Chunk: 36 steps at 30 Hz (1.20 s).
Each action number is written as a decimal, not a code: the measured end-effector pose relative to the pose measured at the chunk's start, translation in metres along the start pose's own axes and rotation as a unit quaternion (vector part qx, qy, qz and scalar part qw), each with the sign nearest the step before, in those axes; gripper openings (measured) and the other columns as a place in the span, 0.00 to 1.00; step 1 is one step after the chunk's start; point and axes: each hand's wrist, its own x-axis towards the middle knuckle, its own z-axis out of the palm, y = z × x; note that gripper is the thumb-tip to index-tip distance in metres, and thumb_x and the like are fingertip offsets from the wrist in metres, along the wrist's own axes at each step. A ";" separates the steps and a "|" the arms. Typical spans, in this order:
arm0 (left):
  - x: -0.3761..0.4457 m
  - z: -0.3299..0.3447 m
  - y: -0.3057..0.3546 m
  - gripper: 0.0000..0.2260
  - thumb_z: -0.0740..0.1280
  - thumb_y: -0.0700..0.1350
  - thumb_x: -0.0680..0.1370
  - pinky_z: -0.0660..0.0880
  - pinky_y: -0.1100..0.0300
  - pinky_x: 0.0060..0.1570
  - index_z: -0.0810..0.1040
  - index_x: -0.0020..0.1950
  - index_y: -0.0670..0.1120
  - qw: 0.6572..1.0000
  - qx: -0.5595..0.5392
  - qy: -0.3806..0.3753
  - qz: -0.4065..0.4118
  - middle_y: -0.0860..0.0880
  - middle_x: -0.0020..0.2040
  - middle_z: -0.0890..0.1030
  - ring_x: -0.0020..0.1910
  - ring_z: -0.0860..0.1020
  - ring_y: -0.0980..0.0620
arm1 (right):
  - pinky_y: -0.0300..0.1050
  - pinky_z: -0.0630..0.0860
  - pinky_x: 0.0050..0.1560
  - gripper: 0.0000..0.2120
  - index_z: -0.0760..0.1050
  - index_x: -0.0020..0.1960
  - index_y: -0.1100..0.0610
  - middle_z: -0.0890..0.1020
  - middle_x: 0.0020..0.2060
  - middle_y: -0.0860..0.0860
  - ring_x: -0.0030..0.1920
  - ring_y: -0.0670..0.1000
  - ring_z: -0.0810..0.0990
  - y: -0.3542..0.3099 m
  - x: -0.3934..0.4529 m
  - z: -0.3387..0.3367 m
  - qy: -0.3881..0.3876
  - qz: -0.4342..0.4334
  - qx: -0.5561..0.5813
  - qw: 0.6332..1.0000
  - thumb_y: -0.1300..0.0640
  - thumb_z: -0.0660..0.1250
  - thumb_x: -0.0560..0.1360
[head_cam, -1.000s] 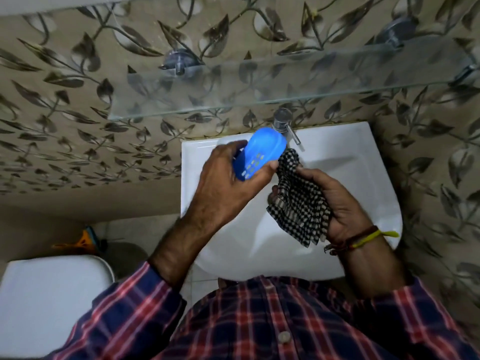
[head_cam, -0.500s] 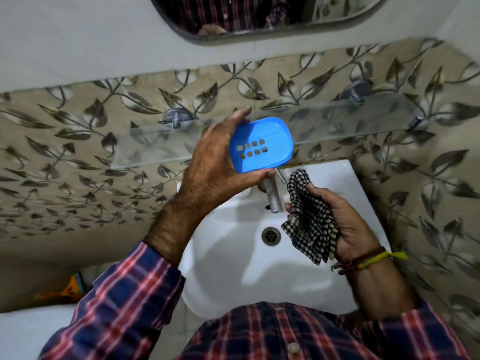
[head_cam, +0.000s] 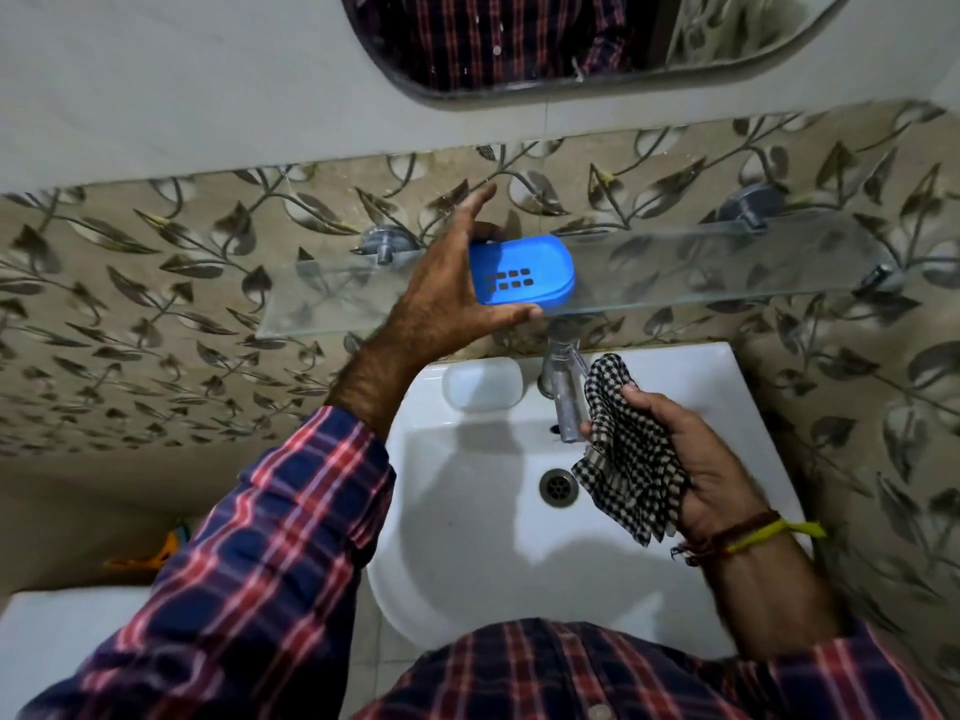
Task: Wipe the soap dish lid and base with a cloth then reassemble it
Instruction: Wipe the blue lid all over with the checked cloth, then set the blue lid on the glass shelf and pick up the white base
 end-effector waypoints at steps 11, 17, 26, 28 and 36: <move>-0.070 0.027 -0.006 0.25 0.79 0.53 0.73 0.67 0.60 0.67 0.77 0.64 0.43 0.958 0.117 0.218 0.144 0.46 0.60 0.81 0.60 0.77 0.48 | 0.51 0.83 0.37 0.14 0.85 0.53 0.55 0.84 0.47 0.58 0.39 0.54 0.84 0.007 0.005 -0.012 0.025 -0.002 -0.004 1.000 0.48 0.71 0.73; -0.121 0.071 -0.073 0.22 0.78 0.49 0.74 0.70 0.55 0.67 0.78 0.64 0.43 0.987 0.062 0.071 -0.129 0.47 0.63 0.81 0.63 0.76 0.45 | 0.49 0.81 0.32 0.14 0.83 0.57 0.57 0.86 0.40 0.56 0.36 0.53 0.84 0.015 0.006 -0.009 0.061 -0.026 -0.031 0.997 0.51 0.71 0.74; -0.088 0.087 -0.148 0.52 0.85 0.52 0.63 0.61 0.47 0.76 0.61 0.80 0.43 0.960 0.046 -0.070 -0.267 0.43 0.78 0.66 0.77 0.63 0.42 | 0.46 0.78 0.30 0.06 0.80 0.50 0.60 0.82 0.40 0.60 0.33 0.55 0.79 0.016 0.010 0.003 0.122 -0.092 -0.087 0.984 0.57 0.69 0.77; -0.082 0.092 -0.160 0.52 0.85 0.52 0.62 0.64 0.45 0.75 0.63 0.80 0.45 0.959 0.041 -0.079 -0.267 0.43 0.78 0.68 0.76 0.65 0.41 | 0.45 0.79 0.30 0.04 0.80 0.48 0.59 0.82 0.40 0.60 0.33 0.55 0.79 0.013 0.012 0.004 0.137 -0.099 -0.083 0.982 0.58 0.70 0.77; -0.101 0.098 -0.156 0.40 0.85 0.54 0.61 0.71 0.57 0.64 0.72 0.68 0.45 0.978 -0.015 -0.024 -0.204 0.48 0.65 0.74 0.64 0.72 0.49 | 0.43 0.80 0.30 0.04 0.78 0.49 0.61 0.81 0.44 0.62 0.36 0.56 0.80 0.012 0.019 -0.011 0.166 -0.116 -0.061 0.977 0.60 0.70 0.76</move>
